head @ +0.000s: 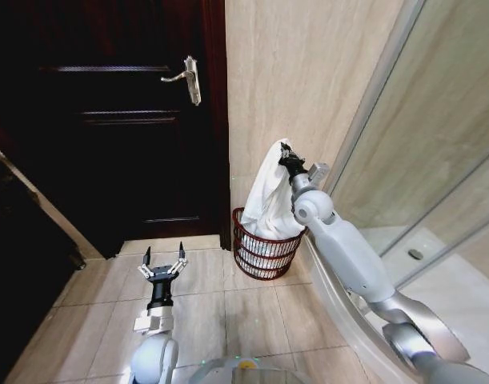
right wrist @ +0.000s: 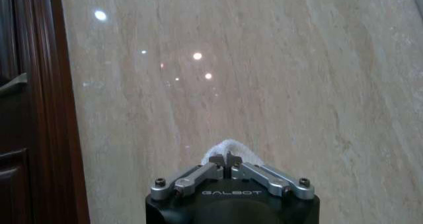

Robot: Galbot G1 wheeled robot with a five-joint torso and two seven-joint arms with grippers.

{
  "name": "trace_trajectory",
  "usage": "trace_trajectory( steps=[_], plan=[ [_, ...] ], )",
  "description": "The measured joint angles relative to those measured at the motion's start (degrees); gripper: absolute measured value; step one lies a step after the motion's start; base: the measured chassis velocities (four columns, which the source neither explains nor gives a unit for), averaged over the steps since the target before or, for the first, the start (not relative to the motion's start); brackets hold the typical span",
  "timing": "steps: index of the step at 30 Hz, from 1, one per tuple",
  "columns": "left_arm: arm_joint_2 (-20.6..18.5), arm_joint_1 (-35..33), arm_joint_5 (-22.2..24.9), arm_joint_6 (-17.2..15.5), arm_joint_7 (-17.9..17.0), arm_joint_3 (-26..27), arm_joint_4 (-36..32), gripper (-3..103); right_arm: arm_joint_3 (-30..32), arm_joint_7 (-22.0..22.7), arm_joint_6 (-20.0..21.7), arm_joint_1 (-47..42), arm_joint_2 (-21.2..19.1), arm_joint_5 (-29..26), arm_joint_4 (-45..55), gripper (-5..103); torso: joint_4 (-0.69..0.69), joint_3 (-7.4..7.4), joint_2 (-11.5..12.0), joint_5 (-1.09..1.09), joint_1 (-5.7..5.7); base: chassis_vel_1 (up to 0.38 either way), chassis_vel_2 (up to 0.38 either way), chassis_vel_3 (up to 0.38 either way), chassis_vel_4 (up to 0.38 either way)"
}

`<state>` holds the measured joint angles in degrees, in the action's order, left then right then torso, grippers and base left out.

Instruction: Discard the used towel into the hamper.

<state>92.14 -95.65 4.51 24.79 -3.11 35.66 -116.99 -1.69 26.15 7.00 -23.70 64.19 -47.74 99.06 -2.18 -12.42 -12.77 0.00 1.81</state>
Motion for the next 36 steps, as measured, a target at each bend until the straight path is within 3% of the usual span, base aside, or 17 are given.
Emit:
trace_trajectory(
  steps=[7, 22, 30, 36],
  plan=[
    [0.0, 0.1, 0.0, 0.6, -0.2, 0.1, 0.5, 100, -0.4, -0.2, 0.0, -2.0, 0.1, 0.7, 0.5, 1, 0.0, 1.02, 1.4, 0.0, -0.42, 0.0, 0.0, 0.0, 0.0],
    [0.0, 0.4, 0.2, 1.0, -0.3, 0.2, 0.6, 100, -2.6, 1.0, 2.4, -7.2, 0.3, 1.9, 0.1, 1, 0.0, 0.88, 1.3, 0.0, -0.45, 0.0, 0.0, 0.0, 0.0],
    [0.0, 0.2, 0.7, 1.5, -0.3, 0.4, 0.5, 100, -4.8, 5.5, 5.8, -10.0, 0.3, -0.1, 1.3, 1, 0.0, 0.78, 1.1, 0.0, -0.39, 0.0, 0.0, 0.0, 0.0],
    [0.0, 0.4, 1.3, 1.6, -0.3, 0.5, 0.1, 100, -6.0, 14.7, 13.3, -10.9, 0.5, -5.6, 2.9, 1, 0.0, 0.72, 1.0, 0.0, -0.35, 0.0, 0.0, 0.0, 0.0]
  ],
)
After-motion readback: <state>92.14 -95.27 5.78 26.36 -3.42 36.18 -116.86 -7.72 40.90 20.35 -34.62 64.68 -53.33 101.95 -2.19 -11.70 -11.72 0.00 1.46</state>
